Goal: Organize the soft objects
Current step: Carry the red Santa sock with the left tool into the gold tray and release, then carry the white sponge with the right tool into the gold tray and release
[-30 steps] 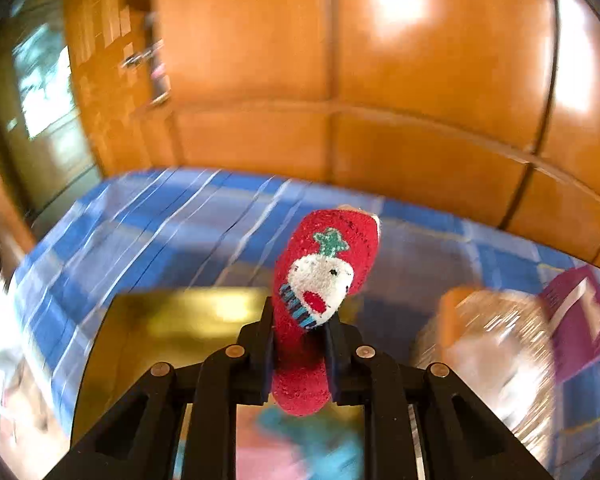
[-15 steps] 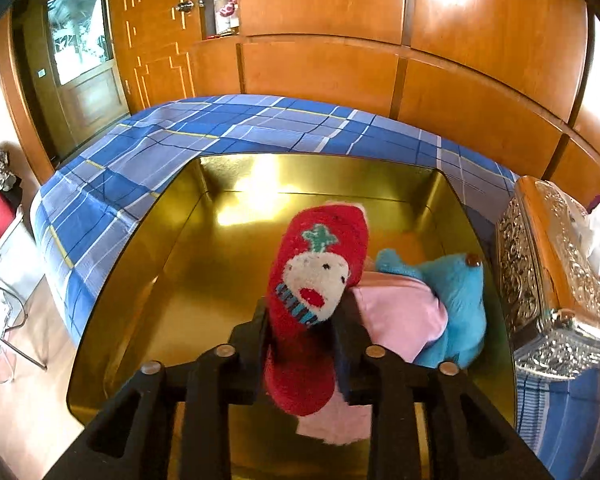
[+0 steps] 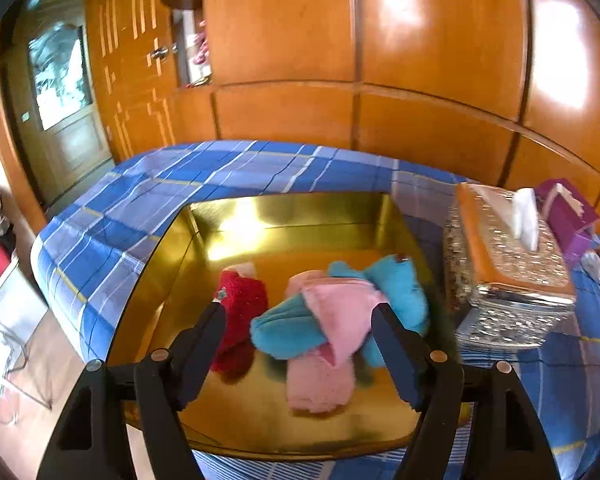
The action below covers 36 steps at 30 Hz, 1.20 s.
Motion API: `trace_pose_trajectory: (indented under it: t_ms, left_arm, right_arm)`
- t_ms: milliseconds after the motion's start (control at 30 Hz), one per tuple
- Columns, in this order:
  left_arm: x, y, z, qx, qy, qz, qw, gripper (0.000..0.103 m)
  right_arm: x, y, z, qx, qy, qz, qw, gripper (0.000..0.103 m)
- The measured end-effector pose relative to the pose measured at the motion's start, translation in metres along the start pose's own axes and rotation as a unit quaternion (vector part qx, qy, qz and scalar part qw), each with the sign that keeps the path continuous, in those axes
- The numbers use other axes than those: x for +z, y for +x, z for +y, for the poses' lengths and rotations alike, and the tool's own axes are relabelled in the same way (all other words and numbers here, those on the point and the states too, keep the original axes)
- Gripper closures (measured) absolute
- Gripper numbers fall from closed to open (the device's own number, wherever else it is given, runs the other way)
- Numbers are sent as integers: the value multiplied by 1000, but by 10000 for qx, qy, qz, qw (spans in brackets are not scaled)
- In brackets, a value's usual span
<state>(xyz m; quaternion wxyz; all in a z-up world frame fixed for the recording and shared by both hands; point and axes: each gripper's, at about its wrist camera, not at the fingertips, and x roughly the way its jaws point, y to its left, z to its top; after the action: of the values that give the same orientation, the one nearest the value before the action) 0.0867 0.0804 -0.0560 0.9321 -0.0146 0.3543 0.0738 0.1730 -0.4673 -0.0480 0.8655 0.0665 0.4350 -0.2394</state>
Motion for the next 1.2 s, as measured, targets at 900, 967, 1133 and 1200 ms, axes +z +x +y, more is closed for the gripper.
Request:
trace_pose_trajectory:
  t_ms: [900,967,1133,1200]
  left_arm:
    - [-8,-21,85,631,-872,-173,9940,27]
    - [-10,-20,100,728,-1054,-168,9916,27]
    - [-14,-17,117,885,-1287,-138,9876,25]
    - [-16,-16,120,917,-1309,-123,9871,22]
  right_arm:
    - [-157,-218,408,3535,-4725,-761,8037,49]
    - [-179,-216,415,3420,-4859,-740,8009,49]
    - [-207,-207,427,3120,-4895,-791,8104,45]
    - [-211,-201,432,2989,-4834,-839,8185,41]
